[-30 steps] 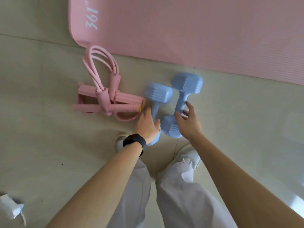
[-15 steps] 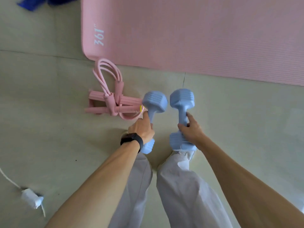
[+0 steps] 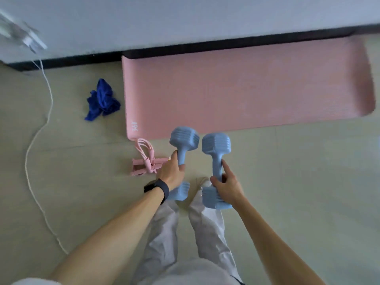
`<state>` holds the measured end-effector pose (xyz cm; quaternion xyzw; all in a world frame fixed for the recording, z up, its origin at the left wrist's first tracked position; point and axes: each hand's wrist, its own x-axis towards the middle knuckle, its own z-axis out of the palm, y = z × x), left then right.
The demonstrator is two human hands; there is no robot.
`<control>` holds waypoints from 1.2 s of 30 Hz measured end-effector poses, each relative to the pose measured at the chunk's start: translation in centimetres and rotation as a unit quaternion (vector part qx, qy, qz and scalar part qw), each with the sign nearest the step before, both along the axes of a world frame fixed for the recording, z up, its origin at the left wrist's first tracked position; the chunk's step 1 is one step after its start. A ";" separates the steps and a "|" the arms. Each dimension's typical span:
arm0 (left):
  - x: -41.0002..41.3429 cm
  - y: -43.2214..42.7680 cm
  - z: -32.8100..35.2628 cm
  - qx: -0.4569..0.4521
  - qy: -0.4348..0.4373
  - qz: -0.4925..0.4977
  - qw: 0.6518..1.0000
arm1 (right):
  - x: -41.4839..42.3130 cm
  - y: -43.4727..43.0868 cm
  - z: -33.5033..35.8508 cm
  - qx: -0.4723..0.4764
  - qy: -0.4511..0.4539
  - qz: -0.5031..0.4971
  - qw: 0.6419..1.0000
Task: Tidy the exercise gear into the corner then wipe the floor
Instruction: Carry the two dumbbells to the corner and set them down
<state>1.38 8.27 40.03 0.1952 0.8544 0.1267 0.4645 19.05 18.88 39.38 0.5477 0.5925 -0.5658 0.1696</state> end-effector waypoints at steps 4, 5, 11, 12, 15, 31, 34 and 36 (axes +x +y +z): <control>0.4 2.6 11.2 0.085 -0.005 -0.018 0.996 | 0.7 1.1 10.9 0.085 0.057 -0.067 0.993; 0.4 3.2 13.7 0.113 -0.005 -0.029 0.993 | 1.0 1.0 13.5 0.105 0.072 -0.089 0.988; 1.2 6.4 27.6 0.282 0.004 -0.105 0.954 | 4.4 0.3 26.2 0.231 0.145 -0.202 0.941; 1.5 6.8 29.6 0.304 0.004 -0.121 0.945 | 5.2 0.1 28.1 0.250 0.150 -0.221 0.931; 3.0 8.2 34.7 0.355 -0.006 -0.174 0.918 | 7.6 0.0 33.3 0.305 0.178 -0.272 0.895; 26.3 26.4 46.1 0.492 -0.084 -0.341 0.797 | 31.4 7.3 44.2 0.486 0.146 -0.413 0.756; 32.3 30.7 46.6 0.492 -0.088 -0.348 0.793 | 37.4 11.0 45.6 0.501 0.134 -0.410 0.750; 35.9 33.3 46.9 0.494 -0.097 -0.348 0.791 | 41.1 13.5 46.5 0.512 0.128 -0.409 0.744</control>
